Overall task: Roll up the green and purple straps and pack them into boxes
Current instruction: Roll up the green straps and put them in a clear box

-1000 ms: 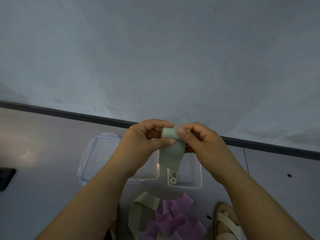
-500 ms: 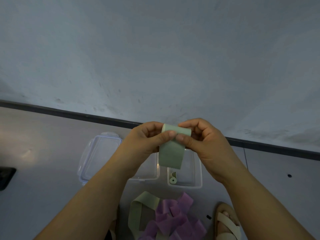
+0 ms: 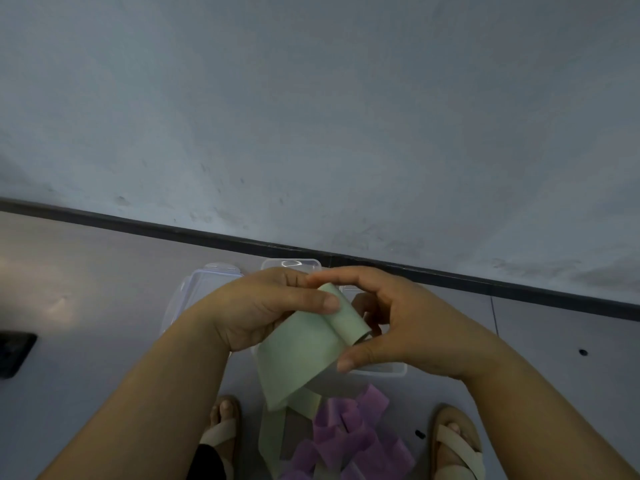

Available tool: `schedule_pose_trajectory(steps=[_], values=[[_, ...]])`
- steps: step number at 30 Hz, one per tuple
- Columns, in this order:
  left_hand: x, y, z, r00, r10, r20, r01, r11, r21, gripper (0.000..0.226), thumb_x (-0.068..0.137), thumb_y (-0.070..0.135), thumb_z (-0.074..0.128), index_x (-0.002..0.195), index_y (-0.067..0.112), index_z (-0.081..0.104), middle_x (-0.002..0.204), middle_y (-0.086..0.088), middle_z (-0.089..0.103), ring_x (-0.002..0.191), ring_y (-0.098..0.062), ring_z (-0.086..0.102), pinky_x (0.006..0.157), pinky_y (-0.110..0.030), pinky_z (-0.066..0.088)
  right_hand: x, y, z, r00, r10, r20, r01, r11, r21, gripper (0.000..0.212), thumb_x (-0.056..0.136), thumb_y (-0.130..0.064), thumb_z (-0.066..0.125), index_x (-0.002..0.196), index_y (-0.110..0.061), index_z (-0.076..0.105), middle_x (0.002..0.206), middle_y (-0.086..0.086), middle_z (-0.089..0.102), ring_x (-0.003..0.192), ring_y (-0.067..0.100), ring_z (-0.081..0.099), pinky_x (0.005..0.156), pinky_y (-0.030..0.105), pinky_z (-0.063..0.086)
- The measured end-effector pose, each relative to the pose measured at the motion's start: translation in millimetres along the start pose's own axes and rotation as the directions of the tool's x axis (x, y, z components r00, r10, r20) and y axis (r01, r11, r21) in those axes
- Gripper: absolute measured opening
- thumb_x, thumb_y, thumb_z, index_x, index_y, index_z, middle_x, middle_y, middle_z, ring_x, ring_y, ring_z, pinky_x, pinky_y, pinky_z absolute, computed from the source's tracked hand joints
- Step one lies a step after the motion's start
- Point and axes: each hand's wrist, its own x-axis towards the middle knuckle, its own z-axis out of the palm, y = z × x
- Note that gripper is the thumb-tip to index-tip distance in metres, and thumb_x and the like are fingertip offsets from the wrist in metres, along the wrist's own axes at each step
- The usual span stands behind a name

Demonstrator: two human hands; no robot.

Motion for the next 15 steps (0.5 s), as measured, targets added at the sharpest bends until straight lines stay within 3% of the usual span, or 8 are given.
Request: schedule_pose_trajectory(steps=[2, 6, 9, 12, 15], values=[[0.1, -0.9, -0.3, 0.999, -0.010, 0.036, 0.010, 1.000, -0.006, 0.052, 0.041, 0.039, 0.091, 0.081, 0.011, 0.075, 0.076, -0.010, 0.071, 0.066, -0.018, 0.068, 0.061, -0.025, 0.055, -1.0, -2.2, -0.1, 1.000, -0.003, 0.007, 0.003, 1.000, 0.008, 0.069, 0.062, -0.020, 0.084, 0.115, -0.050, 0.050, 0.089, -0.031, 0.056, 0.068, -0.003, 0.050, 0.069, 0.028, 0.050], [1.1, -2.0, 1.9, 0.999, 0.013, 0.047, -0.014, 1.000, 0.008, 0.050, 0.041, 0.046, 0.089, 0.075, 0.012, 0.076, 0.074, -0.008, 0.072, 0.065, -0.016, 0.068, 0.058, -0.023, 0.054, -2.4, -4.7, 0.7, 0.999, 0.010, -0.031, -0.009, 1.000, 0.024, 0.063, 0.057, -0.018, 0.086, 0.104, -0.044, 0.054, 0.089, -0.031, 0.057, 0.064, -0.003, 0.050, 0.061, 0.019, 0.047], [1.3, -1.8, 5.1, 0.998, 0.035, 0.055, -0.037, 0.999, 0.028, 0.050, 0.043, 0.054, 0.086, 0.073, 0.015, 0.076, 0.071, -0.004, 0.071, 0.063, -0.013, 0.068, 0.057, -0.020, 0.052, -1.8, -0.9, 1.3, 0.996, 0.024, -0.081, -0.022, 0.999, 0.032, 0.062, 0.052, -0.023, 0.088, 0.103, -0.040, 0.056, 0.096, -0.015, 0.061, 0.062, 0.004, 0.051, 0.060, 0.025, 0.049], [2.9, -2.6, 7.2, 0.999, 0.037, 0.030, -0.039, 0.996, 0.081, 0.052, 0.039, 0.060, 0.085, 0.068, 0.018, 0.075, 0.067, 0.000, 0.070, 0.060, -0.010, 0.066, 0.055, -0.019, 0.051, -1.8, 0.2, 1.5, 0.994, 0.032, -0.103, -0.026, 0.998, 0.059, 0.059, 0.047, -0.030, 0.088, 0.097, -0.037, 0.056, 0.090, 0.005, 0.062, 0.070, 0.023, 0.056, 0.062, 0.036, 0.052], [3.6, -3.6, 9.2, 0.999, 0.048, 0.021, -0.049, 0.995, 0.090, 0.050, 0.035, 0.060, 0.085, 0.062, 0.019, 0.074, 0.061, 0.003, 0.068, 0.055, -0.007, 0.064, 0.052, -0.017, 0.049, -2.5, 1.0, 0.3, 0.994, 0.035, -0.107, -0.027, 0.996, 0.080, 0.058, 0.046, -0.024, 0.089, 0.094, -0.035, 0.057, 0.090, 0.003, 0.062, 0.078, 0.023, 0.058, 0.065, 0.034, 0.052]])
